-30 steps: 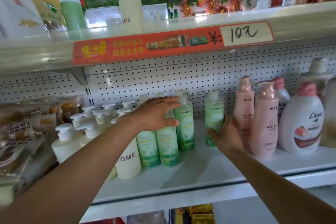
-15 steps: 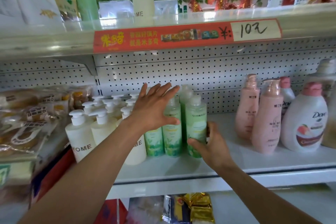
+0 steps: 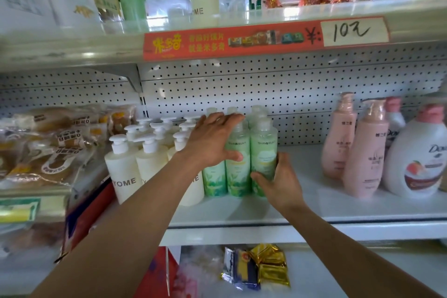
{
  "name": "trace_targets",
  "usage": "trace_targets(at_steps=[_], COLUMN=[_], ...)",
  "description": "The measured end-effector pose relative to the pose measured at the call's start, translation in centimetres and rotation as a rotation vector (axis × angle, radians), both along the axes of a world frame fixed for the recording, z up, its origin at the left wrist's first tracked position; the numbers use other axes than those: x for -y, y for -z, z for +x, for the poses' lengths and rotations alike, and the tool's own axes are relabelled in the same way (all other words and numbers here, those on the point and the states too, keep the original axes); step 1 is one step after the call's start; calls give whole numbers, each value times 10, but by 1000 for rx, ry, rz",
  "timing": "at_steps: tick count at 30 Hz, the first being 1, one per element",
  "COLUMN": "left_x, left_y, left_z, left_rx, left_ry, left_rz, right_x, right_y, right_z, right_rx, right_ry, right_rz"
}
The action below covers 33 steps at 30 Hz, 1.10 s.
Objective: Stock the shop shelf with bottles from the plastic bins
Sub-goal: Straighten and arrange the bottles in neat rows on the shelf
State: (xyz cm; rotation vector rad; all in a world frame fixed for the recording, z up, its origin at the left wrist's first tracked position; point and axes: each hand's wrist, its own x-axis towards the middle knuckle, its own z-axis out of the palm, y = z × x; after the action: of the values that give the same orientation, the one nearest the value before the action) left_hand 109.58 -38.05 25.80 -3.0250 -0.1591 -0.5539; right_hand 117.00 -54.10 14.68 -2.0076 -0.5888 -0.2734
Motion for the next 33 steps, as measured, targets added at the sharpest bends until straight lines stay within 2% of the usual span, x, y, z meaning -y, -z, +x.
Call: trace_targets(at_steps=[7,12,14,19,23,26,29,33], left_x=[14,55,72,110,130,137,142,165], left_y=[18,58,70,88,90,86,78,62], left_z=[-11,-29,-33,-27,-10,-2,6,21], left_rx=[124,348,384,229,54,-74,-103,-96], left_ry=[-88,54,90,196,332,408,447,432], left_rz=[130,-19,-94,-398,-527,-588,-631,-785], right_x=[24,56,70,104,127,143,158,173], right_y=[3,18,20,16,8,3,1,-5], right_z=[-8,-18,-21,-21,-9,1,13,26], right_rx=[-92,-51,-31,40,90,35,-34,-64], right_ry=[-143,-185,-165,-12,179,280,295,256], right_rz=[2,-12,7,68,174,222,208,133])
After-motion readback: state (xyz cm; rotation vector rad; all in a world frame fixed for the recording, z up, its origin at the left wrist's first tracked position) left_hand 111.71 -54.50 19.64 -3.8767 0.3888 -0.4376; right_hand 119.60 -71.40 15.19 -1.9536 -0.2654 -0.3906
